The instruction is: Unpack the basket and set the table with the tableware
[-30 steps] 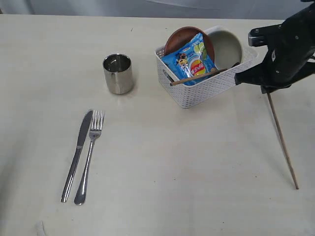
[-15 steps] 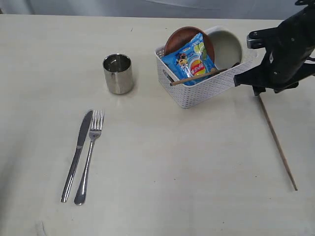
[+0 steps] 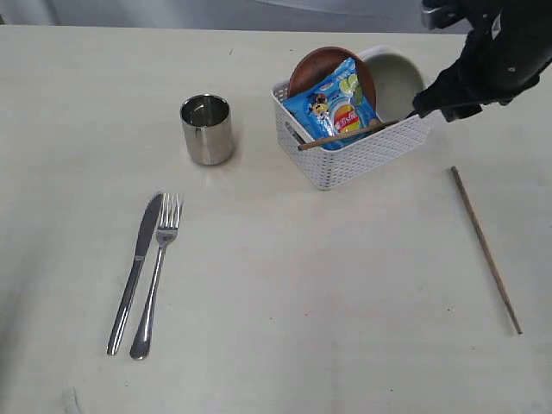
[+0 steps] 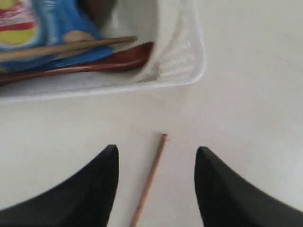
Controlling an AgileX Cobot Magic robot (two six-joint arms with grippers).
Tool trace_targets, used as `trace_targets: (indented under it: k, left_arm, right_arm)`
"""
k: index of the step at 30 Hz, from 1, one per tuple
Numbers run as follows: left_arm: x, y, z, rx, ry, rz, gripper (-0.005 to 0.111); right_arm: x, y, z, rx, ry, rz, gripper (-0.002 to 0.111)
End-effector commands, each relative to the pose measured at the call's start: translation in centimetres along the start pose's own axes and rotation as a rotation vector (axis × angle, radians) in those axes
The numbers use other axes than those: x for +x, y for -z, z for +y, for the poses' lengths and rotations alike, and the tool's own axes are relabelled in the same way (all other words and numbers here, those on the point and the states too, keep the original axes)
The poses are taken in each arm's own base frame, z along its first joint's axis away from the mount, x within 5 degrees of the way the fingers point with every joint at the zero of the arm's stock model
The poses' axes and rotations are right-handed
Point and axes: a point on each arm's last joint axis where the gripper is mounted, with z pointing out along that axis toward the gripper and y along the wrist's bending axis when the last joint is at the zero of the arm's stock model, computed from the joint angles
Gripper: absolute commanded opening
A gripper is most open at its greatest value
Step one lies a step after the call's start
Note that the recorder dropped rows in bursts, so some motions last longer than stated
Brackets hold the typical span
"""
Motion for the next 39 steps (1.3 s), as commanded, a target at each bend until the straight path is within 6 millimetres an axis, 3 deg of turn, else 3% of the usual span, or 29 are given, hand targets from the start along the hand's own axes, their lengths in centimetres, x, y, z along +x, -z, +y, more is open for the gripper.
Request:
trace_targets:
  k: [1,5,10,18,23,29,39]
  left_arm:
    - [0.0,0.0,0.0,0.007,-0.001,-0.007,0.0]
    - [0.0,0.0,0.0,0.007,-0.001,-0.007,0.0]
    - [0.0,0.0,0.0,0.007,-0.001,-0.007,0.0]
    - [0.0,0.0,0.0,0.007,-0.001,-0.007,0.0]
    - [0.0,0.0,0.0,0.007,-0.001,-0.007,0.0]
    - [0.0,0.0,0.0,0.007,-0.001,-0.007,0.0]
    - [0.0,0.0,0.0,0.007,0.002,-0.007,0.0]
  right_arm:
    - [0.1,3.5,3.4,-0.216,0.272,-0.048,0.048]
    - [0.2,5.9,7.1,-0.393,0.528,-0.122,0.048]
    - [-0.4,7.5,11.3,-0.371,0.728,-0.243,0.048]
    - [-0.6,6.7,15.7,-0.243,1.066,-0.266,0.048]
    - [-0.6,5.4,16.9,-0.19,1.165,-0.23,0.048]
    - [-1.8,4.3,16.5,-0.049,1.073,-0.259,0.048]
    - [-1.8,2.6,17.1,-0.056,1.097,-0.216,0.048]
